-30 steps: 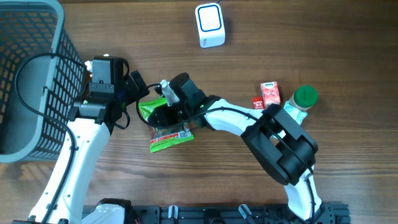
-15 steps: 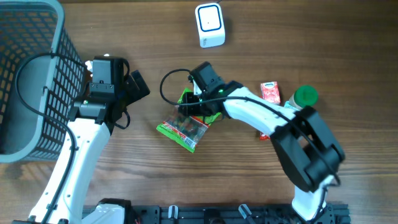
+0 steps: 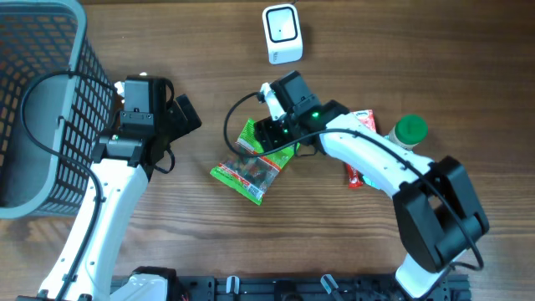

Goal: Scan the item barcode
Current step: 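Grasp the green candy packet edge with the right gripper, then drag the candy packet right toward center and hold it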

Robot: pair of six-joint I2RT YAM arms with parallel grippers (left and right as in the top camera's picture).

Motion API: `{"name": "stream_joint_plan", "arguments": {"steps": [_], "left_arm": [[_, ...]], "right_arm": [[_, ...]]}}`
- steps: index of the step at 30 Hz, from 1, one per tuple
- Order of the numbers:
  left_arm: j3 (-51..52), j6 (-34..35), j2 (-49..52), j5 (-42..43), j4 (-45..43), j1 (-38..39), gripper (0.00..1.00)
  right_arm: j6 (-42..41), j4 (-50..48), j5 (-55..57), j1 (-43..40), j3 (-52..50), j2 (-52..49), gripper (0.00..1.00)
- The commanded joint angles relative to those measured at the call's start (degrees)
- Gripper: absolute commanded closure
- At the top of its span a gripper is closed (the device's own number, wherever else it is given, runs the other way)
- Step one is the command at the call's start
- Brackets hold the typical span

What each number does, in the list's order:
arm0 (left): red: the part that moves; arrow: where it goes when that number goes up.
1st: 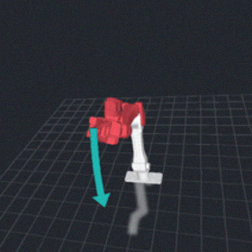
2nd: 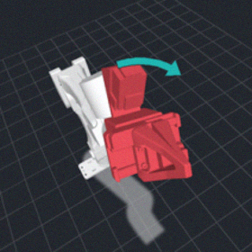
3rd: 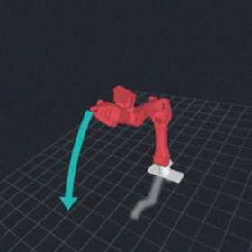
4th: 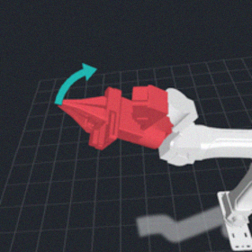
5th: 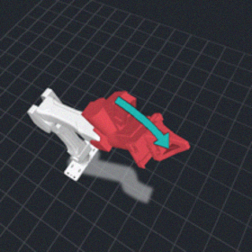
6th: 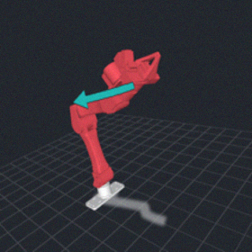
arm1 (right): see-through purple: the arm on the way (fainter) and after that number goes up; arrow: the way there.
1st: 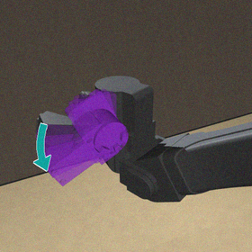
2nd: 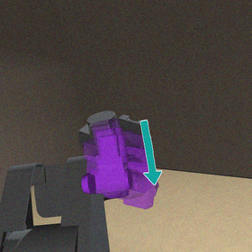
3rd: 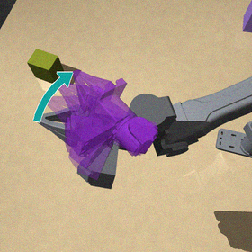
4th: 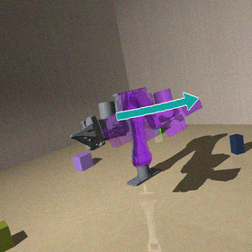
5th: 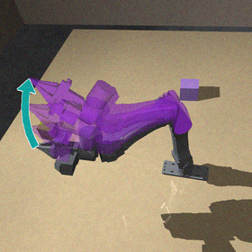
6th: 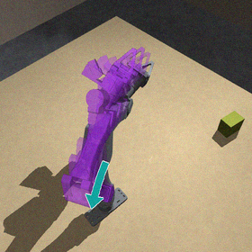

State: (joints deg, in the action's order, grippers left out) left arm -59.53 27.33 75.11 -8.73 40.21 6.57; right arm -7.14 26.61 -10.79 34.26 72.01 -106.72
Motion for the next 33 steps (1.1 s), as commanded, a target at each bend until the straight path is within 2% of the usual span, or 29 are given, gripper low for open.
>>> {"name": "stream_joint_plan", "arguments": {"steps": [1,2,6,9,13,14,18,22,24,26,27,29,33], "left_arm": [[-0.4,-0.1,0.0,-0.1,-0.2,-0.4,0.0],[-0.4,-0.1,0.0,-0.1,-0.2,-0.4,0.0],[-0.4,-0.1,0.0,-0.1,-0.2,-0.4,0.0],[-0.4,-0.1,0.0,-0.1,-0.2,-0.4,0.0],[-0.4,-0.1,0.0,-0.1,-0.2,-0.4,0.0],[-0.4,-0.1,0.0,-0.1,-0.2,-0.4,0.0],[-0.4,-0.1,0.0,-0.1,-0.2,-0.4,0.0],[-0.4,-0.1,0.0,-0.1,-0.2,-0.4,0.0],[-0.4,-0.1,0.0,-0.1,-0.2,-0.4,0.0],[-0.4,-0.1,0.0,-0.1,-0.2,-0.4,0.0],[-0.4,-0.1,0.0,-0.1,-0.2,-0.4,0.0],[-0.4,-0.1,0.0,-0.1,-0.2,-0.4,0.0],[-0.4,-0.1,0.0,-0.1,-0.2,-0.4,0.0]], "right_arm": [[10.5,0.0,2.3,-1.4,-0.2,-3.6,0.32],[11.2,-0.3,2.3,-1.6,-0.3,-4.1,0.37],[13.4,-0.4,2.2,-1.7,-0.3,-7.1,0.44],[13.1,2.3,4.5,-2.0,-0.3,-8.2,0.57],[10.2,8.3,10.2,-4.5,-0.3,-8.1,0.83],[9.2,11.0,10.8,-6.0,-0.3,-8.1,0.85],[8.5,16.2,8.8,-10.1,-0.3,-7.3,0.83],[10.2,17.2,1.9,-11.1,-0.2,-3.3,0.75],[10.2,16.8,1.2,-11.0,-0.2,-0.3,0.66],[10.2,16.5,1.2,-11.0,-0.2,1.6,0.44],[10.2,16.5,1.2,-11.0,-0.2,1.9,0.38],[10.1,16.7,1.2,-11.0,-0.2,1.9,0.32],[10.1,16.3,1.2,-11.0,-0.2,1.9,0.28]]}}
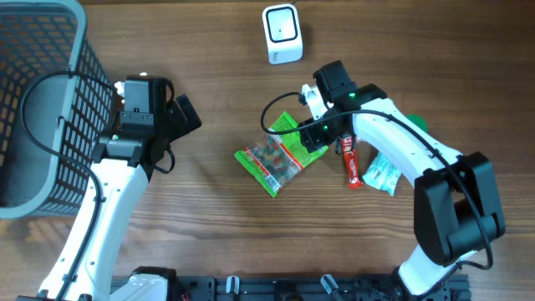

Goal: Scan the item barcode
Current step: 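Drag the candy packet right toward center and hold it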

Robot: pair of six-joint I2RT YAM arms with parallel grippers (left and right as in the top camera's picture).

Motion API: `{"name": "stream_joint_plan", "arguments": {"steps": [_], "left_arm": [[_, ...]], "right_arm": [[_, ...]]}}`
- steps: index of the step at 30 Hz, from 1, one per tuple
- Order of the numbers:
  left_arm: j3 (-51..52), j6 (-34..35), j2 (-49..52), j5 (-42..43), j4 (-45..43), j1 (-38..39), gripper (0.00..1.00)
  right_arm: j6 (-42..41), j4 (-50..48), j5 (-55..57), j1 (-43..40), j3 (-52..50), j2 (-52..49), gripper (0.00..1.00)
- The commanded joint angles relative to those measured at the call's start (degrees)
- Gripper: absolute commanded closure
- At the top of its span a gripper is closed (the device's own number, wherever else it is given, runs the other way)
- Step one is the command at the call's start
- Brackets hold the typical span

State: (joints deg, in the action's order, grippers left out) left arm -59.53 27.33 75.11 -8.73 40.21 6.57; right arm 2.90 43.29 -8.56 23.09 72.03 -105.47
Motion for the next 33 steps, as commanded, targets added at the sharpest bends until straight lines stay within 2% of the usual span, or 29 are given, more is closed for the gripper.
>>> {"name": "stream_joint_plan", "arguments": {"steps": [1,33], "left_arm": [[-0.4,-0.1,0.0,-0.1,-0.2,-0.4,0.0],[-0.4,-0.1,0.0,-0.1,-0.2,-0.4,0.0]], "right_arm": [[0.1,-0.7,-1.0,0.1,-0.2,0.7,0.27],[1.6,1.4,-1.0,0.1,-0.3,0.7,0.15]]}}
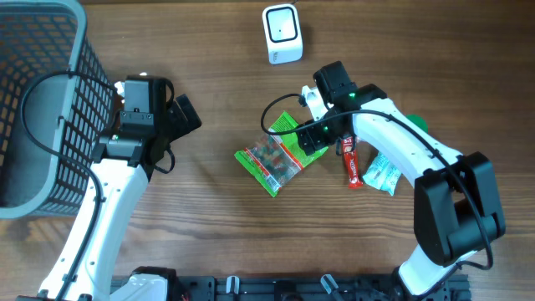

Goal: Scan the item barcode
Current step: 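Drag the candy packet right toward center and hold it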

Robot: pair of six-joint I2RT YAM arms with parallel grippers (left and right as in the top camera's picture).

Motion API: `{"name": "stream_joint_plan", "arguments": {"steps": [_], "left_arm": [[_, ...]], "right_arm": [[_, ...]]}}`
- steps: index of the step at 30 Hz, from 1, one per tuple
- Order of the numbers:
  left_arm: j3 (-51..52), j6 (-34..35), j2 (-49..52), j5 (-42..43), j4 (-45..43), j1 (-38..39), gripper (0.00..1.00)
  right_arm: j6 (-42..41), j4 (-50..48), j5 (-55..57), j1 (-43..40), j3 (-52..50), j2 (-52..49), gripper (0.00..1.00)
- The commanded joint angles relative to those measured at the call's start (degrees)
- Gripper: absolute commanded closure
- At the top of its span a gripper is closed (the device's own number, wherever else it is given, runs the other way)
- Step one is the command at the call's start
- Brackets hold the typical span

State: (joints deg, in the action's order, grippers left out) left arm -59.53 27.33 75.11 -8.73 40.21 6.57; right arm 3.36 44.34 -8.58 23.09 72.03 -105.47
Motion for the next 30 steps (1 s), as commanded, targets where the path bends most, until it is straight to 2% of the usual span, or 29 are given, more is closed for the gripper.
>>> {"name": "stream_joint_plan", "arguments": {"steps": [1,9,12,14,24,25,28,29,30], "left_arm": [[-0.4,-0.1,0.0,-0.1,-0.2,-0.4,0.0],[-0.4,-0.1,0.0,-0.1,-0.2,-0.4,0.0],[-0.4,-0.1,0.0,-0.2,-0.2,-0.4,0.0],[-0.4,-0.1,0.0,-3.8,-0.2,-0.4,0.0],[-0.4,0.2,0.0,-3.5,-1.5,-0.4,0.0],[-0.4,0.3,0.0,-1.6,-2.4,-0.3,0.0],[-0.4,-0.1,0.4,16.8,-0.7,-0.3,0.0],[-0.4,-0.1,0.8,19.8,0.4,-0.2,0.4],[-0.2,-0.1,1.8,19.8,2.6,0.5,0.92]], "right_arm": [[1.2,0.5,-0.9,0.1,-0.3,0.7,0.15],[4.2,-1.6,-0.5,0.1,-0.5,-0.2,0.14],[4.1,-1.3,-0.5,0.0,-0.5,-0.2,0.14],[4.0,-1.7,-0.6,0.0,-0.5,-0.2,0.14],[4.2,-4.2,-3.8,-0.2,-0.5,-0.2,0.15],[4.2,-4.1,-4.6,-0.4,-0.5,-0.2,0.15],[4.2,-4.0,-7.1,-1.1,-0.5,-0.2,0.14],[4.1,-3.9,-7.3,-1.5,-0.5,-0.2,0.14],[4.2,-3.7,-7.8,-1.9,-0.5,-0.2,0.15]]}}
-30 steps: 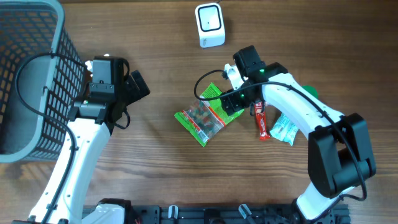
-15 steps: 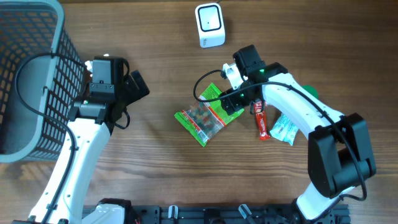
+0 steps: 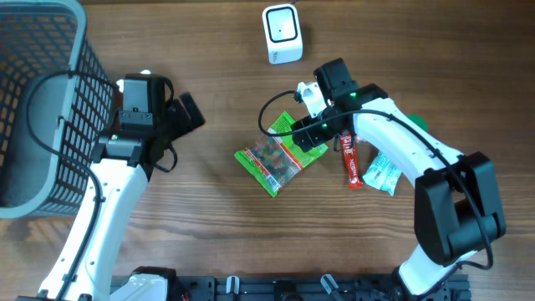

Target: Scan the item barcode

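Observation:
A green snack packet [image 3: 274, 160] lies flat in the middle of the table. My right gripper [image 3: 311, 134] sits at its upper right corner and seems shut on that edge; the arm's body hides the fingertips. The white barcode scanner [image 3: 282, 33] stands at the far edge, well beyond the packet. My left gripper [image 3: 187, 112] hovers to the left of the packet, clear of it and holding nothing. From above I cannot make out the gap between its fingers.
A grey mesh basket [image 3: 50, 50] fills the far left corner. A red bar [image 3: 352, 164] and a pale teal packet [image 3: 384, 176] lie just right of the right gripper. A green-capped bottle [image 3: 420, 124] peeks out behind the right arm.
The right wrist has tilted a little over the packet's corner and the left gripper has shifted slightly. The green packet lies where it was.
At first the right gripper was on the green packet left of centre, with the bottle and red bar showing to its right. By the second moment gripper and packet were both farther right, next to the red bar. They have stayed there since.

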Robot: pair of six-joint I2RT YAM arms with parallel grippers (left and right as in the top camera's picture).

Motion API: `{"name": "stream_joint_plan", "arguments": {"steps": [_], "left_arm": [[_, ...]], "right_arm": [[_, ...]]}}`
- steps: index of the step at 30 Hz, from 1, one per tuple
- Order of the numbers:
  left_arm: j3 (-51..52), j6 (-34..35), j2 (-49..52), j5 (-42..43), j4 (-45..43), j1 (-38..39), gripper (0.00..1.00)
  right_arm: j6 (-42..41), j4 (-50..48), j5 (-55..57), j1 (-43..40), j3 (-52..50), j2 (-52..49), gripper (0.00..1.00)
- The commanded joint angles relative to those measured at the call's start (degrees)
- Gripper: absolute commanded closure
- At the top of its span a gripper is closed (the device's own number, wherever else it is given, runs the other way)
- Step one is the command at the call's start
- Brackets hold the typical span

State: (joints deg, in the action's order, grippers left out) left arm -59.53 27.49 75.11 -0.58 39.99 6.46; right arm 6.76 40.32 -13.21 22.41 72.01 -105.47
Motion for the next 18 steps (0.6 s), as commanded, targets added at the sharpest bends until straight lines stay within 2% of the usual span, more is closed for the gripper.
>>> {"name": "stream_joint_plan", "arguments": {"steps": [1,4,7,13,18], "left_arm": [[0.2,-0.2,2.8,11.1,3.8,1.2,0.96],[4.0,0.4,6.8,12.7,3.2,4.1,0.96],[7.7,1.2,11.2,16.9,-2.6,8.7,0.96],[9.2,6.5,21.1,16.9,-14.4,17.2,0.96],[9.2,6.5,24.6,16.5,-17.7,18.2,0.96]], "right_arm": [[0.8,0.3,-3.7,-1.6,-0.5,-0.2,0.15],[3.3,0.8,-7.8,-2.7,-0.5,-0.2,0.18],[8.9,3.0,-14.0,-3.1,-0.5,-0.2,0.17],[9.2,3.9,-15.5,-3.9,-0.5,-2.0,0.19],[9.7,3.2,-20.8,-5.5,-0.5,-6.8,0.23]]}}
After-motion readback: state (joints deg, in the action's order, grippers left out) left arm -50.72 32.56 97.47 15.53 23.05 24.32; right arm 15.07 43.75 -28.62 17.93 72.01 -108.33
